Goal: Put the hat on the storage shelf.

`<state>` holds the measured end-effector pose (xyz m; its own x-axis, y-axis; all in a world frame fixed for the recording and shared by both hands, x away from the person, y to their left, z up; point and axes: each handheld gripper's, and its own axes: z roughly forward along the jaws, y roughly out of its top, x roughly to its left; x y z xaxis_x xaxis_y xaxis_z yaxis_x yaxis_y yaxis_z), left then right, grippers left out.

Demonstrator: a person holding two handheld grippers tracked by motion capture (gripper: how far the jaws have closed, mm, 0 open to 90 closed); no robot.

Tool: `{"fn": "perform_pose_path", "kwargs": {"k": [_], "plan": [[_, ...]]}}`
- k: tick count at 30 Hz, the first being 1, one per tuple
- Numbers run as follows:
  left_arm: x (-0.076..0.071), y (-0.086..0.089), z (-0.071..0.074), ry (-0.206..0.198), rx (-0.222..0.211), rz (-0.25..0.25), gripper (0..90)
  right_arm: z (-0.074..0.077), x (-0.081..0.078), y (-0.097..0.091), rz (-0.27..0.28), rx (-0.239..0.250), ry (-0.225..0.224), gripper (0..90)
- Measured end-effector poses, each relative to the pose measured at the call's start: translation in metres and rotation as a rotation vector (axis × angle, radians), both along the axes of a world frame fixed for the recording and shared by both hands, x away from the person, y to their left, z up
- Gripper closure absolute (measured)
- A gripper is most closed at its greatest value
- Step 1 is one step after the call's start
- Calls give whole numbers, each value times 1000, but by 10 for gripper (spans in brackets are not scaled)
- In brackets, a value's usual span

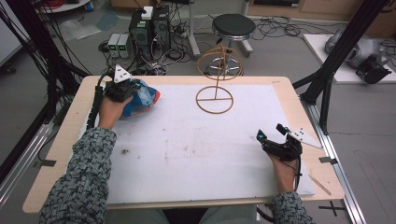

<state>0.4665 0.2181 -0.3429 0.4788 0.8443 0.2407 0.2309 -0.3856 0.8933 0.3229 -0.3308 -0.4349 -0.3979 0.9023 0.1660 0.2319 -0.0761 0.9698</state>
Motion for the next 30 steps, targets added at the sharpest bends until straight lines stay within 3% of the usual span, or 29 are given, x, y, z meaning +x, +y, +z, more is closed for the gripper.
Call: {"fn": "perform_pose_path", "kwargs": {"k": [13,24,30], "plan": [[12,2,49,-35,-79,39,886,-1,1,0,1,6,3,79],[25,-12,84,-60,-169,39,886,-1,1,-1,-3,16,14,79],[31,-24,98,-82,-192,30,886,-1,1,-2,-2,16,11,79]]}}
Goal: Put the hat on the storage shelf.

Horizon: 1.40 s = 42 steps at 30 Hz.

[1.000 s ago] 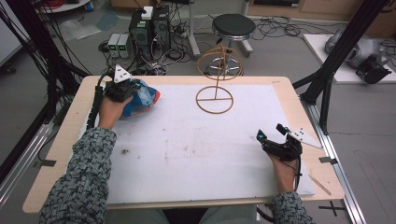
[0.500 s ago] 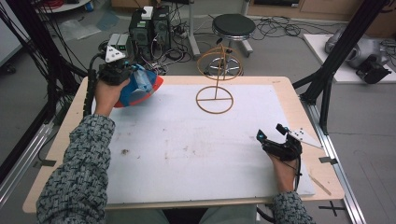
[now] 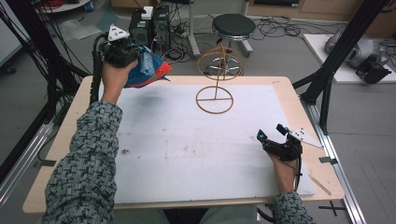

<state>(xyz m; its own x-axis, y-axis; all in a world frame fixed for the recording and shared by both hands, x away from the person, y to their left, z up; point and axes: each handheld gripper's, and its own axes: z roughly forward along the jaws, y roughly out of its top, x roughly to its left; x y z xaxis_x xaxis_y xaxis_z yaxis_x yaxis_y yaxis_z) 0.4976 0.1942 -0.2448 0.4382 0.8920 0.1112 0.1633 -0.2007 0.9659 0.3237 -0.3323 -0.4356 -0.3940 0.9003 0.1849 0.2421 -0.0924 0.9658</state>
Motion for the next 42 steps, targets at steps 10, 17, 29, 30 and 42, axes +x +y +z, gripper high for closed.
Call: {"fn": "perform_pose_path", "kwargs": {"k": [10,17,29,30,42], "plan": [[14,-16,24,-8,-70,9,886,0,-1,1,3,-19,3,79],[24,-35,41,-26,-129,-8,886,0,-2,-1,0,-28,10,79],[38,-67,61,-40,-166,-40,886,0,-5,-2,2,-33,15,79],[39,-70,63,-43,-170,-44,886,0,-5,-2,0,-32,17,79],[49,-101,74,-76,-221,-87,887,-1,-4,-4,-6,-37,16,79]]}}
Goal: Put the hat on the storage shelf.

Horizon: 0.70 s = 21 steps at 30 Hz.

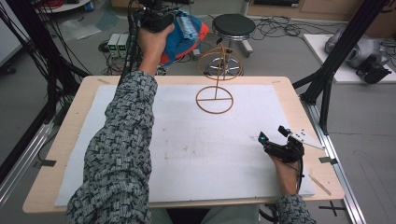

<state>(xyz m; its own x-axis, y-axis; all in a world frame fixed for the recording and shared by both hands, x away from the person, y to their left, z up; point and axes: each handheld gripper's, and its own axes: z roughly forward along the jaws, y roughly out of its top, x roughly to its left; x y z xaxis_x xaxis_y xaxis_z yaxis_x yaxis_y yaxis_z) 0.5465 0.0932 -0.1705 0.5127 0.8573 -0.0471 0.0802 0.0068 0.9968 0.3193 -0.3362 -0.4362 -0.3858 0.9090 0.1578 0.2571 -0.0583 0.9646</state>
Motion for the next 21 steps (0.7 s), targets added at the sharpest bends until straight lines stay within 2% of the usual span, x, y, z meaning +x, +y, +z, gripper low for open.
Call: {"fn": "perform_pose_path", "kwargs": {"k": [7,12,16,17,19,21], "plan": [[2,-14,2,-25,-16,-12,887,0,-3,-2,-5,-3,4,79],[6,-25,1,-26,-33,-25,887,1,-6,-5,-9,-2,7,79],[7,-36,1,-29,-30,-41,887,0,-8,-7,-18,2,0,80],[8,-40,1,-31,-22,-46,887,-1,-9,-8,-19,9,-14,80],[9,-44,1,-29,-14,-55,887,-2,-10,-12,-28,44,-12,80],[10,-48,0,-34,-20,-61,887,-1,-10,-15,-37,51,-14,80]]}}
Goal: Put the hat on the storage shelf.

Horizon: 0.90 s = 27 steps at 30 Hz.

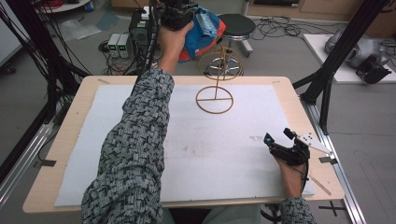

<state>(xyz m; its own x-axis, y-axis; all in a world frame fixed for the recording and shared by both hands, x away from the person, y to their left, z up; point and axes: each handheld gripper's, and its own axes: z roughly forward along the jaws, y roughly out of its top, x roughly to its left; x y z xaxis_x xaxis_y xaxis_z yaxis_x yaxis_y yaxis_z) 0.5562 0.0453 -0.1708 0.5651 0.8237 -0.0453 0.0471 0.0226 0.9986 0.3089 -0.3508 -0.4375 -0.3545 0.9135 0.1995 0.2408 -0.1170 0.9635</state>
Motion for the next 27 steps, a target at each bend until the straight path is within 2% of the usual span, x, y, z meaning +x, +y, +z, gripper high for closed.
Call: {"fn": "perform_pose_path", "kwargs": {"k": [8,12,21,27], "plan": [[0,-14,-3,4,15,-27,887,-1,1,0,5,1,-8,80],[-3,-20,-4,5,29,-59,887,-1,1,0,5,5,-5,80],[-9,-39,-9,5,90,-127,886,-1,2,1,6,4,-1,80],[-13,-55,-15,8,150,-166,886,-1,3,1,10,-1,-4,80]]}}
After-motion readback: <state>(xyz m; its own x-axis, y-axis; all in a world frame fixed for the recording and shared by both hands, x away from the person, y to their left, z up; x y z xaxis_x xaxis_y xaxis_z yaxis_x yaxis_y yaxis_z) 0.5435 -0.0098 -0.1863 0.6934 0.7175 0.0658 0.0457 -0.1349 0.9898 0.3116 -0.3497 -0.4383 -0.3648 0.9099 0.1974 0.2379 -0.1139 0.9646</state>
